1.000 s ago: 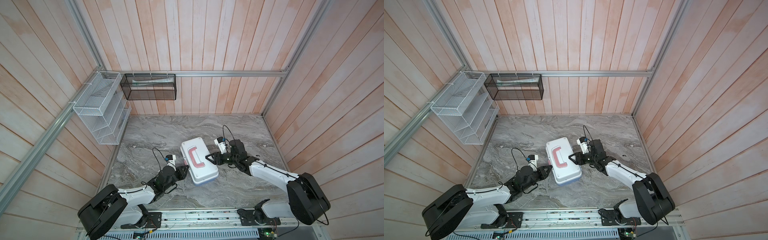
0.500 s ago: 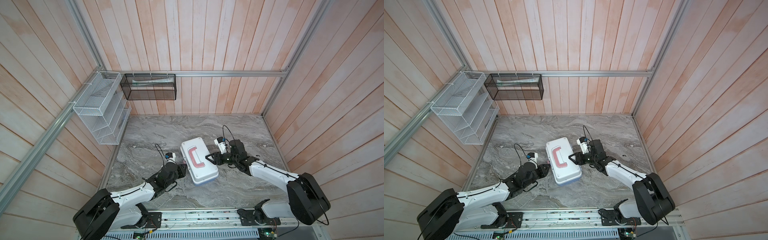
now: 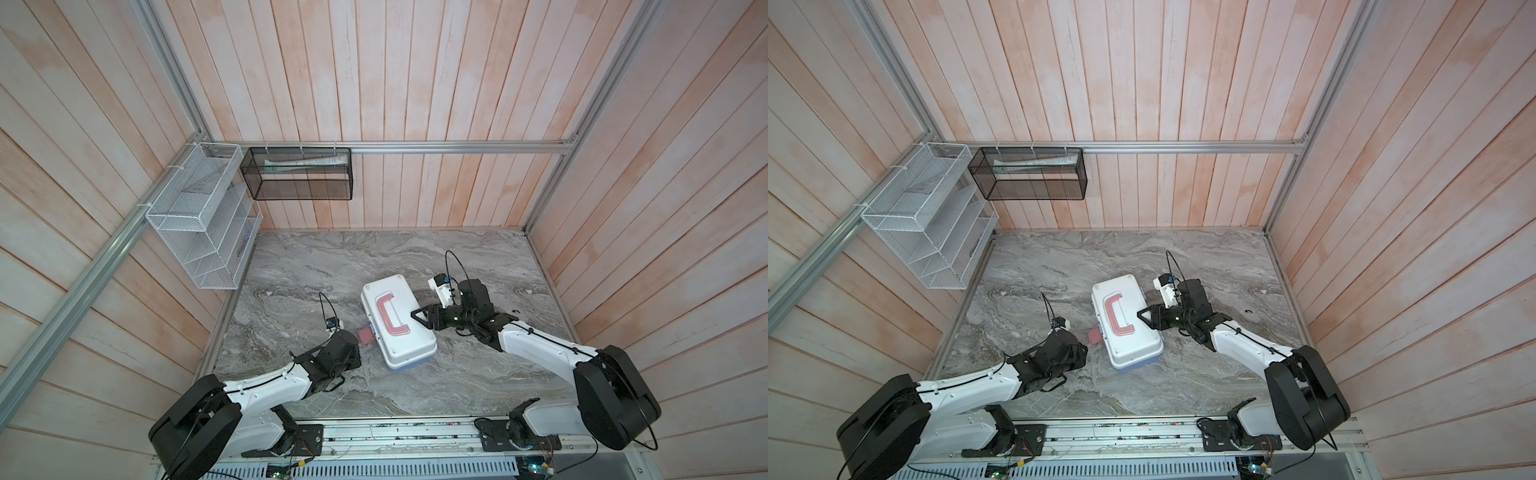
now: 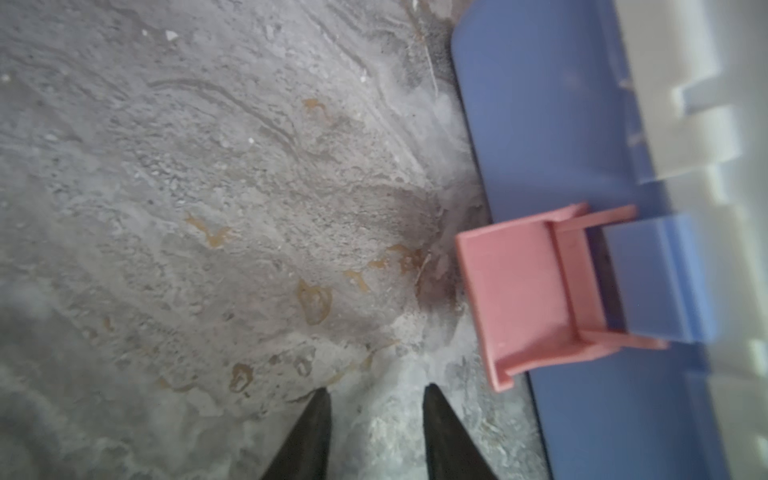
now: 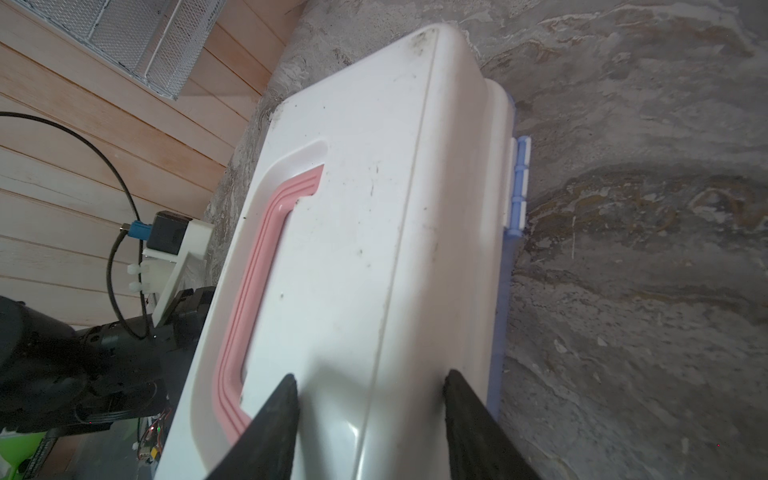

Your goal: Pack the tool kit

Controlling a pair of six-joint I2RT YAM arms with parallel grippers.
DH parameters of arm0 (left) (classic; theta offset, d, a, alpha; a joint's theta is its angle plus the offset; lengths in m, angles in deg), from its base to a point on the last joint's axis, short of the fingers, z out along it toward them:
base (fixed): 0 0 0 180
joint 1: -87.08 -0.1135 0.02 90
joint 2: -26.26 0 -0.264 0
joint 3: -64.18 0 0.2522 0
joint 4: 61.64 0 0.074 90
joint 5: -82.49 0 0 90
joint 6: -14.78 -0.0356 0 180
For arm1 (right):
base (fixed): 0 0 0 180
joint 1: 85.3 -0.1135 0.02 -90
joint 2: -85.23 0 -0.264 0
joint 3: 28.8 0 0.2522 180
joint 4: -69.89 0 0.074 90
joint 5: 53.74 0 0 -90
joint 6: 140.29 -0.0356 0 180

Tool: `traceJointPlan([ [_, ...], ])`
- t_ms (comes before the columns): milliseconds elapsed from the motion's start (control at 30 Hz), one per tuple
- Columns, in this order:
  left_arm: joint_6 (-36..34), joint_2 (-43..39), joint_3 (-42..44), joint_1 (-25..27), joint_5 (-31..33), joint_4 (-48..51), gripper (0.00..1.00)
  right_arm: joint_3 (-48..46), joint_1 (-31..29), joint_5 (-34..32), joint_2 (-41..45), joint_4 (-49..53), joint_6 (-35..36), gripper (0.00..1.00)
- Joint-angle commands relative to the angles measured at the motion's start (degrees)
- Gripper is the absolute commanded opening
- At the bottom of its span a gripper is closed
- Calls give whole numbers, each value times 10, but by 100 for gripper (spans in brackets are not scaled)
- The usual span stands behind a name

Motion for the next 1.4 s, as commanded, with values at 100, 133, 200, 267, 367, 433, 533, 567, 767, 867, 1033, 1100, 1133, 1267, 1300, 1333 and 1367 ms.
traceJointPlan([
  [100,-11,-55,20,60,76,42,77,3,-16,10,-10,44,5,52],
  [133,-16,-74,26,67,80,41,81,3,-16,10,-9,42,3,53],
  [200,-38,-116,41,76,73,27,85,1,-16,10,-11,39,0,52],
  [267,-58,-139,48,81,71,17,87,0,-16,10,-12,35,-3,53],
  [367,-87,-129,47,82,77,5,90,-4,-16,10,-12,30,-8,52],
  [433,-102,-103,41,82,74,-14,90,-4,-16,10,-12,28,-9,52],
  [533,-117,-53,33,89,62,-64,90,0,-17,10,-16,30,-8,52],
  [567,-120,-35,28,93,63,-76,90,2,-17,12,-18,31,-7,53],
  [767,-110,48,2,98,117,-102,91,8,-16,14,-21,35,-3,53],
  [867,-104,77,-9,98,162,-84,91,7,-17,14,-19,36,-3,53],
  [1033,-90,74,-2,98,195,-86,93,1,-17,13,-14,36,-4,53],
  [1100,-104,61,10,98,184,-103,93,1,-17,14,-12,37,-4,53],
  [1133,-101,53,17,95,184,-104,94,2,-16,14,-10,37,-5,53],
  [1267,-115,4,58,68,159,-147,94,1,-16,14,-1,38,-3,53],
  [1300,-121,-9,64,62,155,-153,94,1,-16,13,1,39,-3,53],
  [1333,-127,-18,66,58,153,-154,94,1,-16,14,2,39,-3,52],
  [1367,-134,-29,68,56,155,-155,94,0,-16,15,3,37,-4,53],
])
